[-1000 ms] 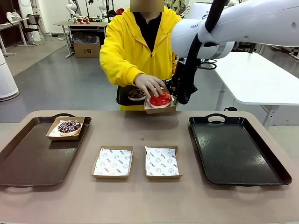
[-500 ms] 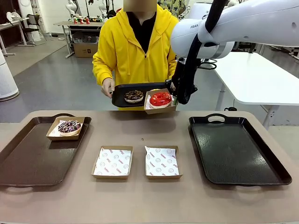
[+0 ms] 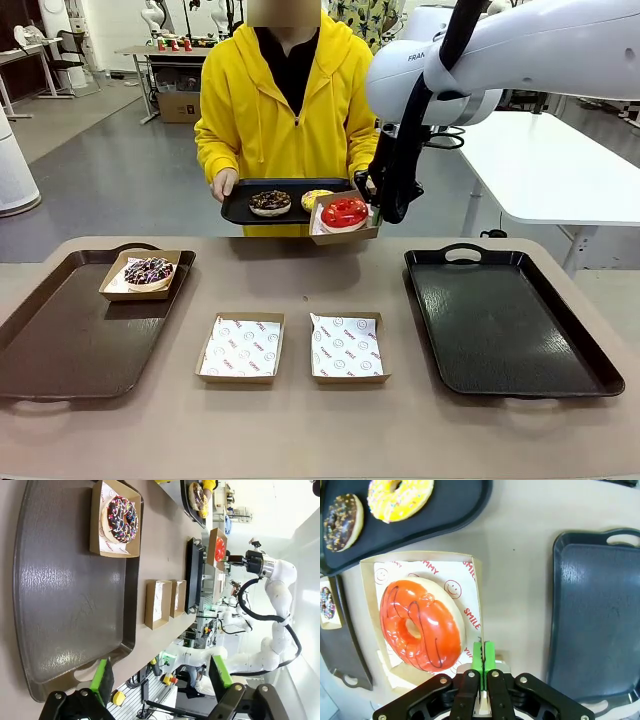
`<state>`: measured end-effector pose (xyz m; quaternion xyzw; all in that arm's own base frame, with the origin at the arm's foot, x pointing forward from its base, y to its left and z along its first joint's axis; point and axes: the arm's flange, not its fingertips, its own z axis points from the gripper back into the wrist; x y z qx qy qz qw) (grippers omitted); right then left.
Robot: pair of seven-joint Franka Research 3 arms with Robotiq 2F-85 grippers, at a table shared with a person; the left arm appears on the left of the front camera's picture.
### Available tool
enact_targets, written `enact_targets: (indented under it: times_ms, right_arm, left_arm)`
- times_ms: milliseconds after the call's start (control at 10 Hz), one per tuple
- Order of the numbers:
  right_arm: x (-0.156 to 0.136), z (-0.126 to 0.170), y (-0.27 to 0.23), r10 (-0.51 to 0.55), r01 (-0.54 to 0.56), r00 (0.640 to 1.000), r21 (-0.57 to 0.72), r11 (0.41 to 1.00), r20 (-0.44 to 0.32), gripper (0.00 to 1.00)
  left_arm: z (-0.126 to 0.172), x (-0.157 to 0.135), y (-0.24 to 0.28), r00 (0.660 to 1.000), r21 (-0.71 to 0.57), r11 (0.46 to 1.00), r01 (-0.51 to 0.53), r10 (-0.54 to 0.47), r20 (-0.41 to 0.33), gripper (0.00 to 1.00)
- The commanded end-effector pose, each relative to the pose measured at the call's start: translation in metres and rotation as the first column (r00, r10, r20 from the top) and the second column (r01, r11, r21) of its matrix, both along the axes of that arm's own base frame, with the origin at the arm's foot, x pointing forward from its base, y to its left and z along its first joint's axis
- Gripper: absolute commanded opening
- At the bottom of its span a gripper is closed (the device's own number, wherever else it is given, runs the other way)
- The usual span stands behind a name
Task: Individually package the donuts and arrange them on the tray.
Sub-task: Place the picked Paper togo box on the Handle tray while simultaneously picking up another Paper togo box from the table with the other hand.
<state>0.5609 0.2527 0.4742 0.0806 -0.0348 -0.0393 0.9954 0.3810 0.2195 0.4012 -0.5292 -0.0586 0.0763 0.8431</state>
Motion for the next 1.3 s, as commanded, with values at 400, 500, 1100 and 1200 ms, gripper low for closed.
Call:
enact_targets:
  times_ms: [400, 500, 1100, 1200]
  right_arm:
    - [-0.079, 0.032, -0.135, -0.007, 0.005, 1.0, -0.098, 0.995, -0.018, 0.01]
    - [-0.089, 0.032, -0.153, 0.013, -0.013, 1.0, -0.101, 0.995, -0.006, 0.01]
    - [-0.045, -0.022, -0.225, -0.046, 0.048, 0.998, -0.041, 0.998, 0.034, 0.01]
    - [-0.033, -0.03, -0.227, -0.036, 0.037, 0.999, -0.049, 0.998, 0.018, 0.01]
  left_arm:
    - [0.086, 0.015, -0.116, 0.989, 0.403, 0.904, 0.142, -0.15, -0.012, 1.0]
    - [0.096, 0.019, -0.144, 0.983, 0.472, 0.865, 0.17, -0.18, -0.025, 1.0]
    - [0.083, 0.035, -0.306, 0.962, 0.75, 0.62, 0.231, -0.261, -0.081, 1.0]
    - [0.07, 0.035, -0.328, 0.957, 0.78, 0.577, 0.243, -0.273, -0.097, 1.0]
